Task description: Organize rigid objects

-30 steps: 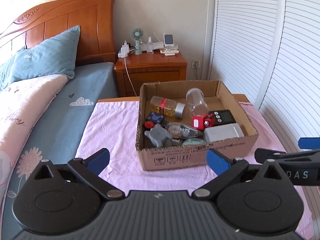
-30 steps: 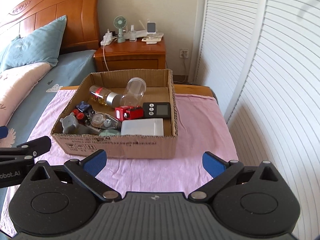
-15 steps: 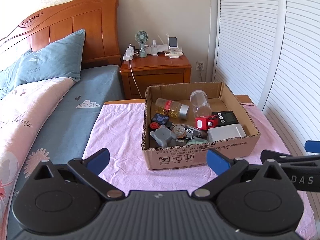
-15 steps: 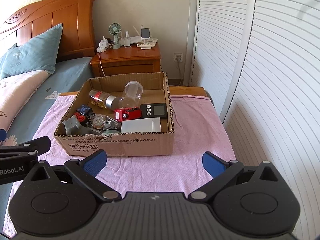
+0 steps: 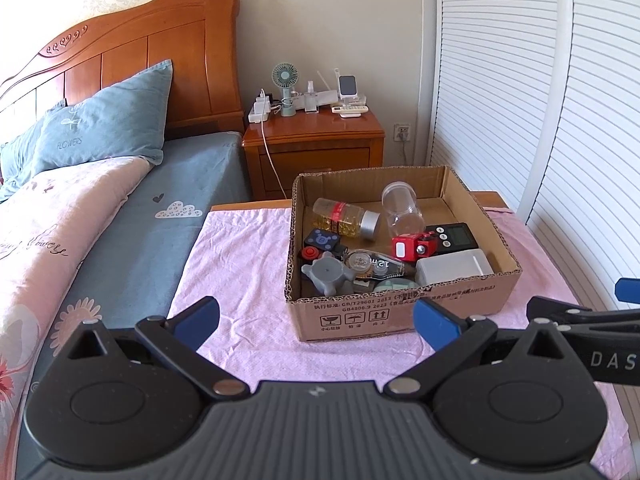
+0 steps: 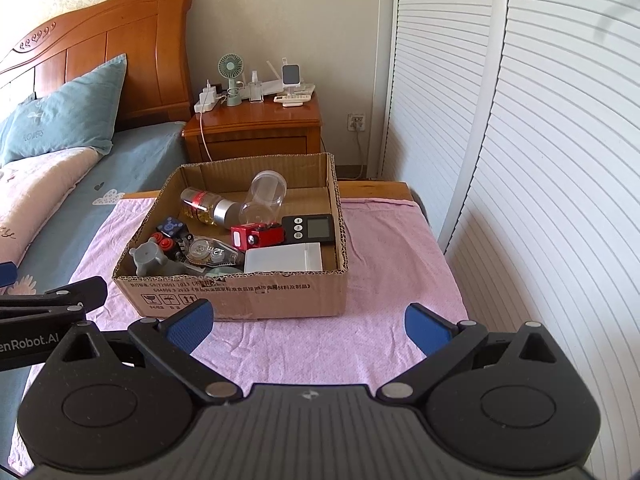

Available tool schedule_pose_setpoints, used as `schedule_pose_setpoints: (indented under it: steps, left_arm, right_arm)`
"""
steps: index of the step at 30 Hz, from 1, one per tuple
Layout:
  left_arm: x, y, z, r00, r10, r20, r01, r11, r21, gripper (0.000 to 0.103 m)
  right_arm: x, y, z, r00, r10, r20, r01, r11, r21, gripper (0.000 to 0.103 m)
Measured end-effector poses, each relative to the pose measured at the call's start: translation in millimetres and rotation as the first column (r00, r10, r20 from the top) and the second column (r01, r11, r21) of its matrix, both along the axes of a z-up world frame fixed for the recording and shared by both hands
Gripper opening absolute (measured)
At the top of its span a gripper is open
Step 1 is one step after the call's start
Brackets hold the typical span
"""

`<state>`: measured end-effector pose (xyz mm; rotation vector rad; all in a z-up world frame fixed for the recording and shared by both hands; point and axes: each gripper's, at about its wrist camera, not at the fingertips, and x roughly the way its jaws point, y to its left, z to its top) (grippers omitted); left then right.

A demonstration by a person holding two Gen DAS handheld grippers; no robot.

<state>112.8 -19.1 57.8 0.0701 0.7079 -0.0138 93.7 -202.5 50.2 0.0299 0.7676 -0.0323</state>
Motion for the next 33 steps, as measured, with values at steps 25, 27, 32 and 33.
schedule_pose_setpoints:
  steps: [25, 27, 32, 33]
  left_arm:
    - [-0.6, -0.3, 0.4, 1.0, 0.005, 0.001, -0.005, 1.0, 0.005, 0.102]
    - [-0.8, -0.6, 0.3, 1.0, 0.005, 0.002, -0.005, 1.0, 0.007, 0.102]
    - [-1.1, -1.7, 0.2, 1.0, 0.004, 0.002, -0.004, 1.0, 0.01, 0.102]
    - [-1.4, -2.0, 0.3, 1.0, 0.004, 0.002, -0.004, 1.0, 0.01, 0.102]
  right_arm:
    - [-3.1, -0.5, -0.5, 1.0, -0.012, 0.008, 0.013, 1.0, -0.011, 0.103]
    - [-3.4, -0.4, -0.5, 1.0, -0.013, 0.008, 0.013, 1.0, -0.011, 0.103]
    - [-3.6, -0.3, -0.5, 1.0, -0.012, 0.008, 0.012, 1.0, -0.01, 0.103]
    - [-3.9, -0.2, -0.4, 1.0, -0.013, 0.008, 0.013, 1.0, -0.01, 0.103]
